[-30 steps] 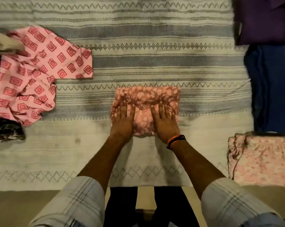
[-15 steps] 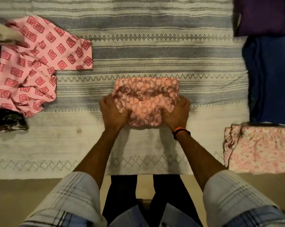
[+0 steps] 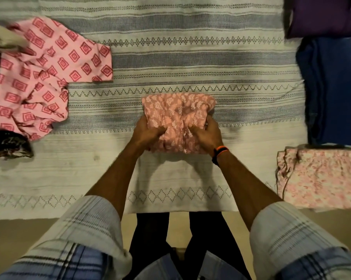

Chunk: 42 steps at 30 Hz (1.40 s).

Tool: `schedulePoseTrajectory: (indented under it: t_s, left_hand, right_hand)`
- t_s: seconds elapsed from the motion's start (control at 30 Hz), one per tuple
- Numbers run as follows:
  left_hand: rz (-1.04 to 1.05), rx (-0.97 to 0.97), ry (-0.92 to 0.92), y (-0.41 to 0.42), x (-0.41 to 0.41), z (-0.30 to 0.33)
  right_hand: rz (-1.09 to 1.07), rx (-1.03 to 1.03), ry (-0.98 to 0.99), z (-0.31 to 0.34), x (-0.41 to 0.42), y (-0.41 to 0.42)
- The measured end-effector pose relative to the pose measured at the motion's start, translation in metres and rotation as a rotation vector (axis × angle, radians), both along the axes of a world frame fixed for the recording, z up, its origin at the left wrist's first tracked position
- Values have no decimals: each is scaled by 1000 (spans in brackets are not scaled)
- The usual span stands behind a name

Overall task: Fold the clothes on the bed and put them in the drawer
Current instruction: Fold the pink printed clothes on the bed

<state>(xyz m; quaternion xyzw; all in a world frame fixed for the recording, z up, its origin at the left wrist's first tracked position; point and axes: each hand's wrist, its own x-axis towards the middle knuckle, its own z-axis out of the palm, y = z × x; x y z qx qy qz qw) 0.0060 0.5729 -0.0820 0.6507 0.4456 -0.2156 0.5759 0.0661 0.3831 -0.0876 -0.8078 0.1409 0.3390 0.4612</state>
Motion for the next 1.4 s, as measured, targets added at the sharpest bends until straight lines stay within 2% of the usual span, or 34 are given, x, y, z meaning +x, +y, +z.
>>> schedulePoseTrajectory:
  t_s: [0.37,0.6,0.77,0.93,1.1,1.4]
  left_hand:
    - [-59,-29,-91,-47,-55,120]
    - [-142,-48,-156,-109,-72,163]
    - [-172,-20,-204,-179,-76,169]
    - [-127,9,-215,-272,-78,161]
    - [-137,-48,-212,-359,-73,158]
    - [-204,-91,-63,-453,-53,120]
  right_hand:
    - [-34,32,-106,124,-57,-55]
    - [-73,13,-163,161,-80,-125]
    - [-87,52,-154,157,-82,-198]
    - [23,52,-180,152,-72,-290]
    - [39,9,-124,151,-70,-378]
    - [-45,-95,-13,138,-67,-479]
